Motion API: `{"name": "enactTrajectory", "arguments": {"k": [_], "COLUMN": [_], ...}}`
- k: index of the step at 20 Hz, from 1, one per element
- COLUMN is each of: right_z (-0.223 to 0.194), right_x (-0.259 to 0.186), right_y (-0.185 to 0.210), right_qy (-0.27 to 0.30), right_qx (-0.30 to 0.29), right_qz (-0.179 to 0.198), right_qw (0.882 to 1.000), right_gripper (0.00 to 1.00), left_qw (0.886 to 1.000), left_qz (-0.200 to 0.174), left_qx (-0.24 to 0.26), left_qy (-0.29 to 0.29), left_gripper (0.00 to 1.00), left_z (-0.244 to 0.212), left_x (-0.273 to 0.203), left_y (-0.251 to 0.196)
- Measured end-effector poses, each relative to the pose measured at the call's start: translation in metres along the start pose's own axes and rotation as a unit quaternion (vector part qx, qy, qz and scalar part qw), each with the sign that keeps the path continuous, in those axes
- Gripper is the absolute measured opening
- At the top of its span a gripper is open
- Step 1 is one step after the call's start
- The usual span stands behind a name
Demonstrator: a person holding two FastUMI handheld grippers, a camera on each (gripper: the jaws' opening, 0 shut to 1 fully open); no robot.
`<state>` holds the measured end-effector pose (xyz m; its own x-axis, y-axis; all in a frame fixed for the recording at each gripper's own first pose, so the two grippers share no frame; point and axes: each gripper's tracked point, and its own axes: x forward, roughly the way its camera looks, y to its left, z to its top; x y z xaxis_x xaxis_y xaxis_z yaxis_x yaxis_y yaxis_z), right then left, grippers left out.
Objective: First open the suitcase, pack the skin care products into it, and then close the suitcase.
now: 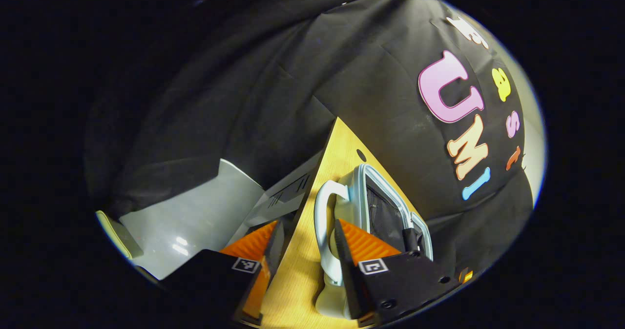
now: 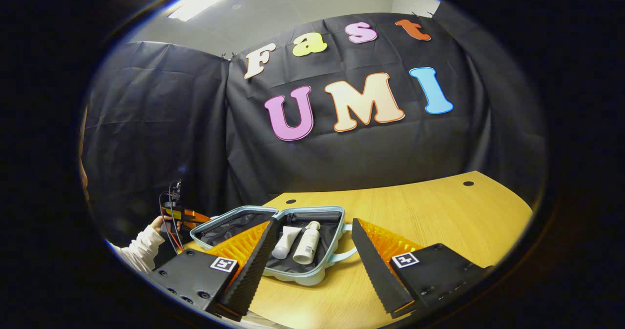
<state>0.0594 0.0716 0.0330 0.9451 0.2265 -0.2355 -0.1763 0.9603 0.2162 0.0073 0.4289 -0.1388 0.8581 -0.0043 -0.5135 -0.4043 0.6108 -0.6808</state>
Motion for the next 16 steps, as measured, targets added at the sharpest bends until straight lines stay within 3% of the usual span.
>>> {"name": "enactTrajectory", "arguments": {"k": [3, 10, 16], "right_z": [-0.007, -0.008, -0.024], "right_x": [-0.004, -0.007, -0.008], "right_y": [-0.01, -0.031, -0.061], "right_qy": [0.003, -0.008, 0.002], "right_qx": [0.005, 0.036, 0.054], "right_qz": [-0.015, -0.024, -0.033], "right_qw": [1.0, 0.999, 0.998], "right_gripper": [0.99, 0.99, 0.96], "left_qw": [0.997, 0.999, 0.998], "left_qz": [-0.045, -0.021, -0.042], "left_qx": [-0.057, -0.036, -0.002], "left_qy": [-0.001, -0.005, -0.054], "left_gripper": [0.02, 0.0, 0.0], "left_z": [0.003, 0.01, 0.052], "left_x": [0.005, -0.006, -0.054], "left_y": [-0.015, -0.028, -0.097]}}
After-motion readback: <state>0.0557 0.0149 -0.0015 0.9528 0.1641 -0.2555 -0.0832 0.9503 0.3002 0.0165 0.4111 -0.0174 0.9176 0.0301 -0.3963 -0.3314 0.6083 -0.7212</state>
